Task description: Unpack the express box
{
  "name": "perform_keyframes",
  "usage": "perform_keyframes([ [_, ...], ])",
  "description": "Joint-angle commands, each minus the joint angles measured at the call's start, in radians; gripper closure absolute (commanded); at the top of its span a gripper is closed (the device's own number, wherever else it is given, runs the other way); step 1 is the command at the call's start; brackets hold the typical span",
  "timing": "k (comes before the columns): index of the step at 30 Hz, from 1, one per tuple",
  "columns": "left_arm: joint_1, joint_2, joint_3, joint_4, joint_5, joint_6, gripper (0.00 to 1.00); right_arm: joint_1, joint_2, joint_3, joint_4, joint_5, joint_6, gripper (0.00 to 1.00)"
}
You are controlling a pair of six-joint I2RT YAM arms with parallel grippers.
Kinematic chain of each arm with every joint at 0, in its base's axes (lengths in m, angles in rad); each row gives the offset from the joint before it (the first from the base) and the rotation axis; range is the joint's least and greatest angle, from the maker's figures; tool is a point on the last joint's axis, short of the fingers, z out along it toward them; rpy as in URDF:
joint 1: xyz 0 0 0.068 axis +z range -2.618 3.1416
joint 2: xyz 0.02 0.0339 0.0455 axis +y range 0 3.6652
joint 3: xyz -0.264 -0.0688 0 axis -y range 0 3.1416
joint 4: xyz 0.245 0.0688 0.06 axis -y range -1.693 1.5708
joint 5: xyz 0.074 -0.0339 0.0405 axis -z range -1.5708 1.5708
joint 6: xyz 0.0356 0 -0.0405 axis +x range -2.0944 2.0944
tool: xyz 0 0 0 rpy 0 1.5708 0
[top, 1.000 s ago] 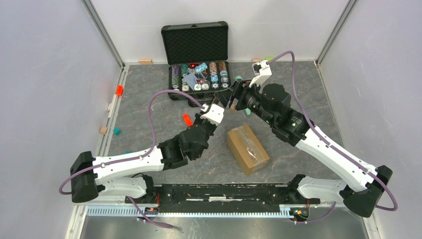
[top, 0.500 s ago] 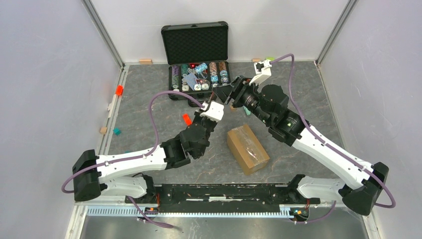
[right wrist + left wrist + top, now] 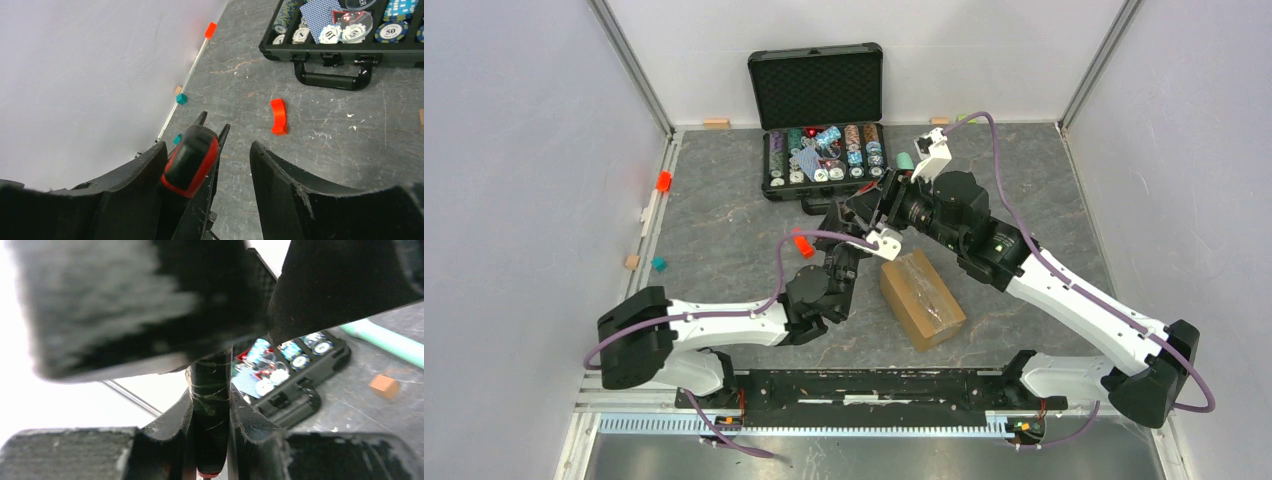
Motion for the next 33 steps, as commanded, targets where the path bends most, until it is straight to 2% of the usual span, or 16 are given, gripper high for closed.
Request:
perform_keyframes([
  [1,-0.02,0.066,0.014,0.433,-0.004,0.393,0.98,0.004,-0.001,0.048,0.0,-0.047,-0.029,0.34],
  [7,-0.045,0.112,0.008,0.572,0.02,0.531,0.98,-0.007,-0.024,-0.012,0.142,-0.088,-0.007,0.35],
  [9,-0.047,0.116,0.011,0.579,0.024,0.549,0.98,-0.009,-0.024,-0.008,0.142,-0.088,-0.014,0.36],
  [18,-0.06,0.1,0.009,0.579,0.055,0.581,0.98,-0.01,-0.021,-0.007,0.195,-0.071,-0.03,0.53],
  [21,-0.061,0.103,0.021,0.578,0.047,0.584,0.97,-0.01,-0.017,-0.009,0.195,-0.068,-0.036,0.69],
  [24,-0.06,0.099,0.037,0.572,0.012,0.571,0.89,-0.01,-0.019,0.005,0.167,-0.032,-0.065,0.94],
  [25,-0.061,0.088,0.04,0.547,0.002,0.553,0.87,-0.01,-0.02,0.013,0.156,-0.02,-0.082,1.0],
  [27,-0.061,0.052,0.041,0.448,-0.018,0.478,0.77,-0.01,-0.022,0.026,0.152,-0.001,-0.111,1.0],
  [29,-0.06,-0.013,0.055,0.204,-0.039,0.324,0.47,-0.013,-0.024,0.044,0.106,0.023,-0.158,1.0],
  [30,-0.06,-0.059,0.071,0.021,-0.041,0.208,0.35,-0.018,-0.027,0.054,0.093,0.038,-0.187,1.0],
  [31,-0.06,-0.119,0.096,-0.192,-0.023,0.085,0.29,-0.029,-0.029,0.063,0.086,0.04,-0.216,1.0],
  [32,-0.059,-0.173,0.128,-0.418,0.019,-0.1,0.24,-0.045,-0.031,0.073,0.072,0.042,-0.244,1.0],
  [33,-0.052,-0.235,0.174,-0.651,0.103,-0.248,0.17,-0.066,-0.034,0.079,0.065,0.032,-0.266,1.0],
])
